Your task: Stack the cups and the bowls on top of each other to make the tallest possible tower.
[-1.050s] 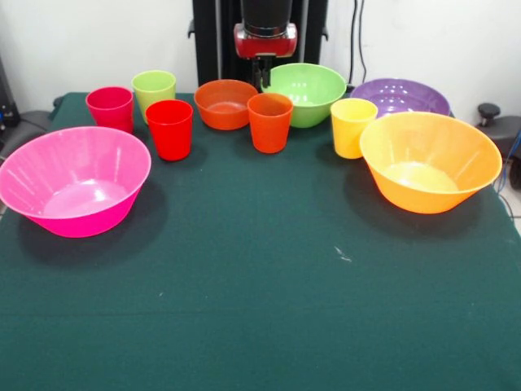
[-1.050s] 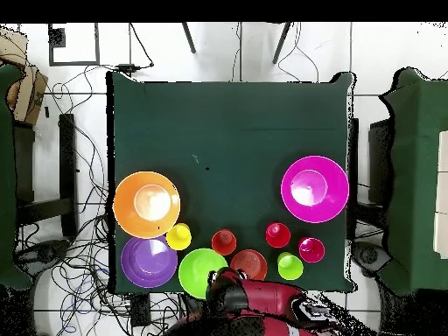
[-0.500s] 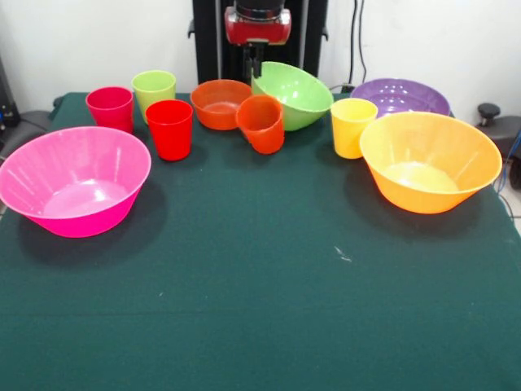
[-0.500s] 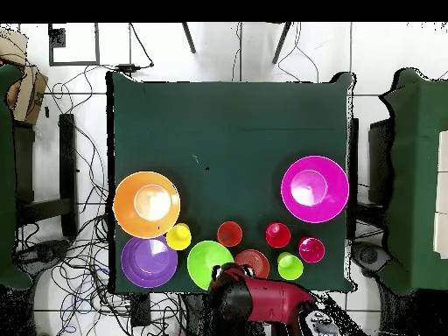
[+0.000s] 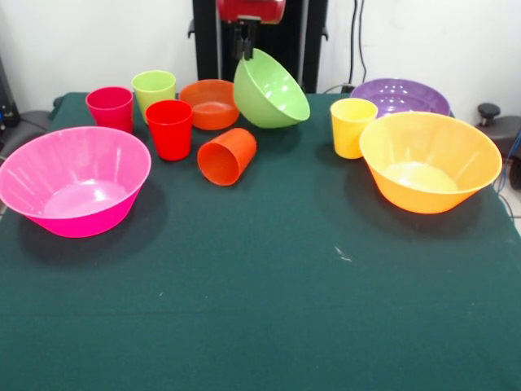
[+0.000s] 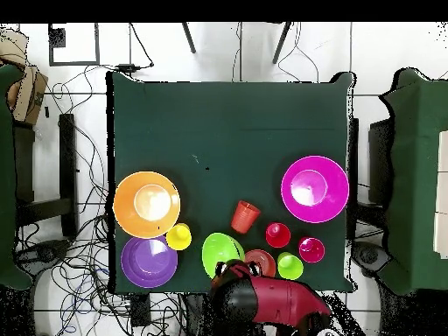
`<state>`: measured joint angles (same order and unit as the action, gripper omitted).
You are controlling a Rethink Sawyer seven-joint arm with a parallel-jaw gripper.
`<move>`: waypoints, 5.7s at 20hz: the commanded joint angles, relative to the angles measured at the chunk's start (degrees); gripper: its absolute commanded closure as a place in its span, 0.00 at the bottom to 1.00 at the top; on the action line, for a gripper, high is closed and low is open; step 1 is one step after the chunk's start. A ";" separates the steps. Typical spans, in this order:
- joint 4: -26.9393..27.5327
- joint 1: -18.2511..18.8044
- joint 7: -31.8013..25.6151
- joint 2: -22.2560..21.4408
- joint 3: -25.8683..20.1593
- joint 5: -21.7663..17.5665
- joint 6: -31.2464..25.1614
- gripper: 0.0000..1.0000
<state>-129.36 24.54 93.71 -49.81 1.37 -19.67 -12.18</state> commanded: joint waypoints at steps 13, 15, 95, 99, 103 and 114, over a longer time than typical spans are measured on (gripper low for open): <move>6.06 2.51 3.84 4.20 -13.05 5.26 -3.70 1.00; 7.56 2.46 3.60 5.54 -13.32 5.03 -3.31 1.00; 33.44 6.43 -3.57 17.90 -27.52 0.37 -15.15 1.00; 31.74 6.17 -2.51 15.69 -26.68 0.01 -15.72 0.00; 29.13 8.12 -2.85 14.22 -28.60 0.48 -14.02 0.00; 25.83 12.55 -5.77 9.13 -28.83 0.75 -20.56 0.00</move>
<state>-100.46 34.48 93.70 -37.86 -23.85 -16.57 -26.91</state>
